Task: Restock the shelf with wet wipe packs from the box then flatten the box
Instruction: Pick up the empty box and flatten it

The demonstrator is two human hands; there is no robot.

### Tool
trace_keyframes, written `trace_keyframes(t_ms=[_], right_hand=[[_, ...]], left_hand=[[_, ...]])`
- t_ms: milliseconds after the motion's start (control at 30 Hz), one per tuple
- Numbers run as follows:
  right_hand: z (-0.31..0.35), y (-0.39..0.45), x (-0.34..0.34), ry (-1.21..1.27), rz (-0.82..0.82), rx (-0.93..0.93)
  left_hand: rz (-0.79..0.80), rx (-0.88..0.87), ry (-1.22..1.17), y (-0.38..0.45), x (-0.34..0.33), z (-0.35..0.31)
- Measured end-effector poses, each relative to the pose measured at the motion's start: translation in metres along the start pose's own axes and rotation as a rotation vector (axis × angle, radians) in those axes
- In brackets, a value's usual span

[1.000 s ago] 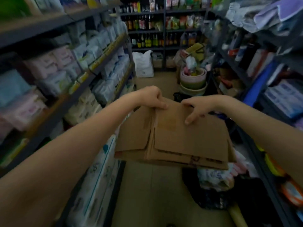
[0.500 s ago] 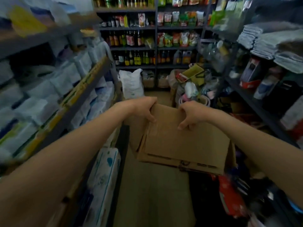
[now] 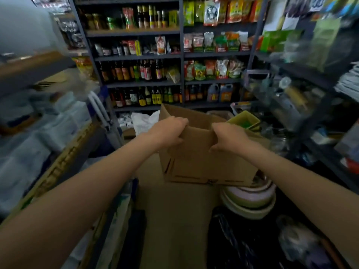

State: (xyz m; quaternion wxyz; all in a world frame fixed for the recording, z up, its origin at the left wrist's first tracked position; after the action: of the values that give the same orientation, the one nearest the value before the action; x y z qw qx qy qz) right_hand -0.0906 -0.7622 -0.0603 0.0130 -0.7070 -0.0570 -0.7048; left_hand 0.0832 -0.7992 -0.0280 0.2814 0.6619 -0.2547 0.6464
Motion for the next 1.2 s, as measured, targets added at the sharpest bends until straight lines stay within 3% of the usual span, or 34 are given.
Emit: trace_keyframes(t_ms=[233,400,767,967,1133,1200], right_hand=[[-0.051,0.235,-0.022,0.0,-0.042,-0.024],[-0.107,0.395,-0.06,0.032,-0.029,-0.138],[-0.298,0.636,-0.145,0.055,0.113,-0.443],[-0.431,0.731,-0.224,0.113,0.328,-0.517],[-0.487,0.754,-0.278,0.206,0.526,-0.516],[-0.503,0.759,-0.291,0.206,0.581,-0.531]], left_hand=[[-0.007,0.013,0.029,0.196,-0.019,0.148],[0.05,-0.032,0.05,0.356,-0.04,0.241],[0.208,-0.213,0.062,0.69,-0.11,0.303],[0.478,-0.262,-0.123,0.869,-0.209,0.301],[0.903,-0.337,-0.132,0.939,-0.28,0.295],[0.999,-0.374,-0.128,0.955,-0.296,0.296]])
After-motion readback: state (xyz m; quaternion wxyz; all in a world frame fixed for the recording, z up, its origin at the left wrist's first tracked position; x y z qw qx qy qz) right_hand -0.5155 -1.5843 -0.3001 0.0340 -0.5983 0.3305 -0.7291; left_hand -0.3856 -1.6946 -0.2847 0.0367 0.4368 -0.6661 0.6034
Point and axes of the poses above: each hand's wrist, its own y-axis towards the middle knuckle, its own x-axis out of the back of the hand, z = x × y, the point moved 2 cm from there along y, towards the middle knuckle, and after that the axes turned 1 degree about z, right-handed, at the moved point
